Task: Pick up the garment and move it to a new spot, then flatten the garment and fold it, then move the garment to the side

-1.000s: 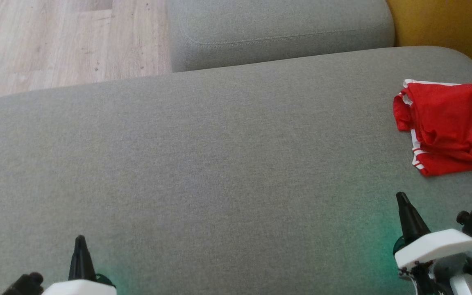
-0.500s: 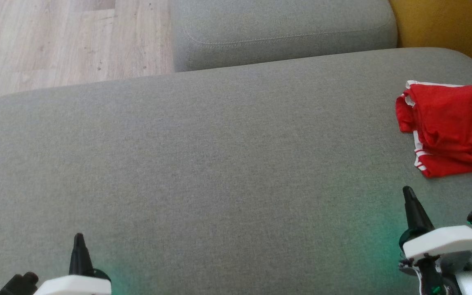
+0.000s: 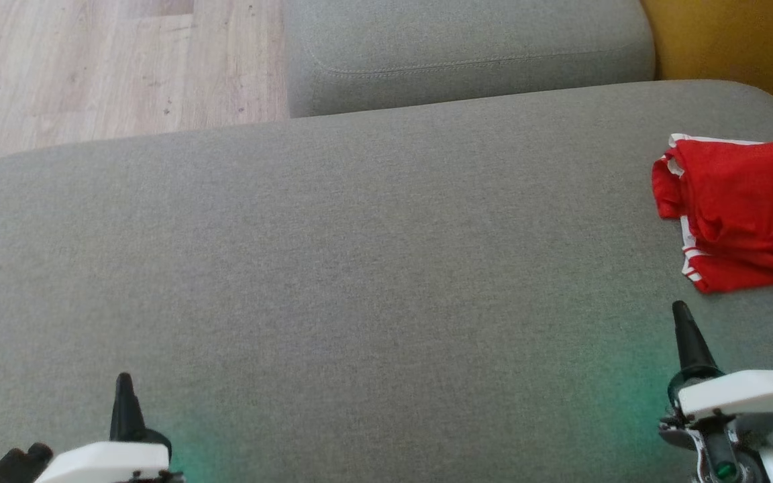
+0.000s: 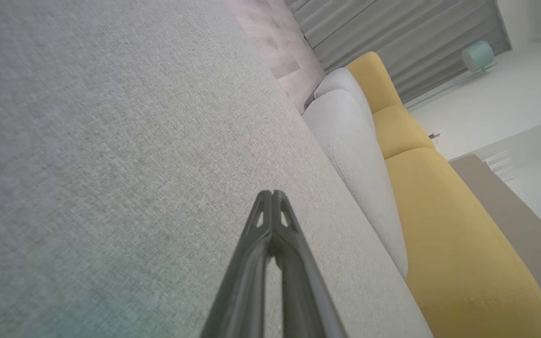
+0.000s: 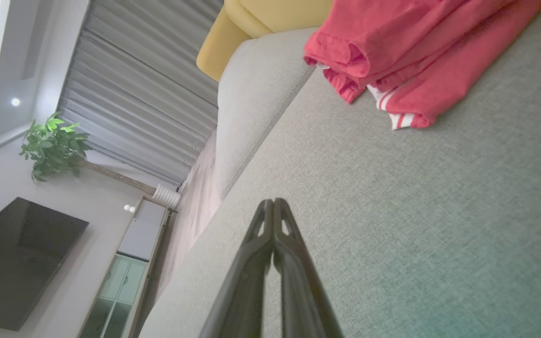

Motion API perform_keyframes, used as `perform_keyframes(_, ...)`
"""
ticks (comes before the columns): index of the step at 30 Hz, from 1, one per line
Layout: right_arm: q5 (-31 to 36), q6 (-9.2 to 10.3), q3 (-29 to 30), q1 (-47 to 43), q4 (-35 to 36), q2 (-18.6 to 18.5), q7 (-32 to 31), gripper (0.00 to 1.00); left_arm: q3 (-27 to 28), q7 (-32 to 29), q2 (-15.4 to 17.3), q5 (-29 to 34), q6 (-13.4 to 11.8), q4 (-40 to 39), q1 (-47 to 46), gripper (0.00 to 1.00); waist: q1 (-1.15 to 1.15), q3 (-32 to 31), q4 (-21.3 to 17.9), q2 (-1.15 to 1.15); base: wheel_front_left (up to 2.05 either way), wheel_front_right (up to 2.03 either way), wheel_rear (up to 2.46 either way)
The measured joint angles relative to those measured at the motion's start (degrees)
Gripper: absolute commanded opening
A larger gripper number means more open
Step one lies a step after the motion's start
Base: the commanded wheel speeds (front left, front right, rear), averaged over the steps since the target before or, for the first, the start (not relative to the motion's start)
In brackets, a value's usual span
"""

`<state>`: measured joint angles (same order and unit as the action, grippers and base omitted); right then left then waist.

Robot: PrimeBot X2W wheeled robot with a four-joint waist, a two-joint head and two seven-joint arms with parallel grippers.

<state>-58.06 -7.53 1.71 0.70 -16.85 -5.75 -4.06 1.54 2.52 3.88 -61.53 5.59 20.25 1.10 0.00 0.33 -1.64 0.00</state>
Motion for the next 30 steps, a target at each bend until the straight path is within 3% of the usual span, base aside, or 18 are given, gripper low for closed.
perform_keyframes(30,-18.51,0.0,3.12,1.31,0.33,1.56,-1.13,0.0,1.67,-4.81,-0.79,-16.6,0.55,-2.15,-2.18,0.0,0.0,-0.09,0.91,0.0,0.0,0.0,0.0)
